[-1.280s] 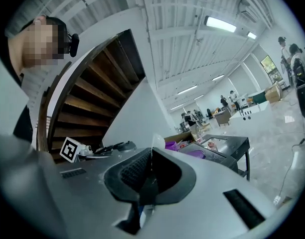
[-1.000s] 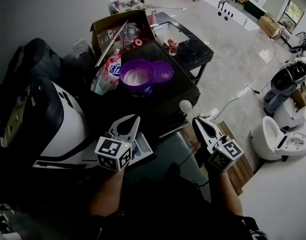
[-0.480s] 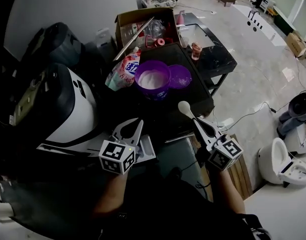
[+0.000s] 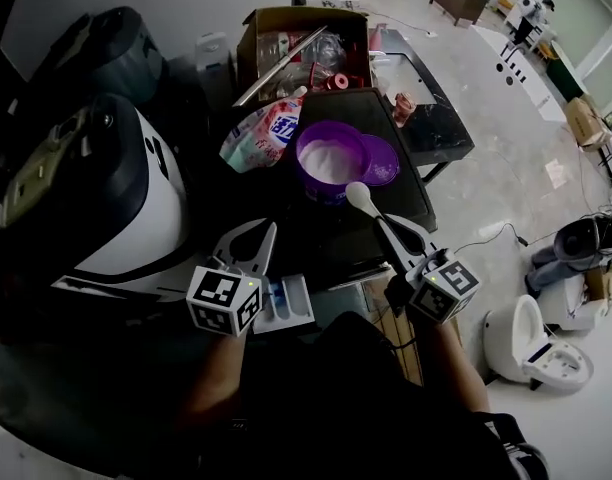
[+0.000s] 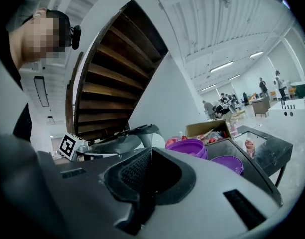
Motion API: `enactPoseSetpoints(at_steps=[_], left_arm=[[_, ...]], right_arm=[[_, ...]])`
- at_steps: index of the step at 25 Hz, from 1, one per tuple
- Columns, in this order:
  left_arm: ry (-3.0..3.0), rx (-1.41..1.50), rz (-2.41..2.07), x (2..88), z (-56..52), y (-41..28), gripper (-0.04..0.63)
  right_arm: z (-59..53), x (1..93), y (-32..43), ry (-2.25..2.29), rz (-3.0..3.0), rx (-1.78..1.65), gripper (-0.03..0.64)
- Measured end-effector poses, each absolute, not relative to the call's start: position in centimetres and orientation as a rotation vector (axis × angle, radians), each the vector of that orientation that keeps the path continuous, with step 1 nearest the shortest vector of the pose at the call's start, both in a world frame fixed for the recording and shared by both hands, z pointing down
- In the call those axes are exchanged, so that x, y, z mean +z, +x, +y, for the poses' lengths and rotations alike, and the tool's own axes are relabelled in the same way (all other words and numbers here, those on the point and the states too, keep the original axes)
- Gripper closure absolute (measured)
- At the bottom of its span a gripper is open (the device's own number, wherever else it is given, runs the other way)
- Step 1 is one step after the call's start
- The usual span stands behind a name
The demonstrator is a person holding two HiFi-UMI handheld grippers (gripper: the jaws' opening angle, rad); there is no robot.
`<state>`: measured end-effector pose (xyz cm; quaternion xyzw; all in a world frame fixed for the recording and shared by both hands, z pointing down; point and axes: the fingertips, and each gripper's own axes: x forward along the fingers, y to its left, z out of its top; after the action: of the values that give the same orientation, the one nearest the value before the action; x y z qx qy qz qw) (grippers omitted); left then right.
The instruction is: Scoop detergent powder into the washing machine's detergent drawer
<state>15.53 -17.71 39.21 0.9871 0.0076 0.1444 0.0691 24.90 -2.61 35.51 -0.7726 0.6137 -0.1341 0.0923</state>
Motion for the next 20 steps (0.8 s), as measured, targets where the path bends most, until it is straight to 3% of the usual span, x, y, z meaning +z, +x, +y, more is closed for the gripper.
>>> enactPoseSetpoints(at_steps=[8, 20], left_arm=[[2.893, 0.479, -0.140, 41.6, -18.6, 16.6, 0.588], [2.911, 0.446, -0.397, 38.6, -13.2, 23.1, 0.588]], right_arm=[[-5.0, 36.4, 29.0, -2.237, 1.946, -0.425, 0.597], [-3.6, 35.3, 36.5, -2.059, 2.267, -0.329, 0.597]])
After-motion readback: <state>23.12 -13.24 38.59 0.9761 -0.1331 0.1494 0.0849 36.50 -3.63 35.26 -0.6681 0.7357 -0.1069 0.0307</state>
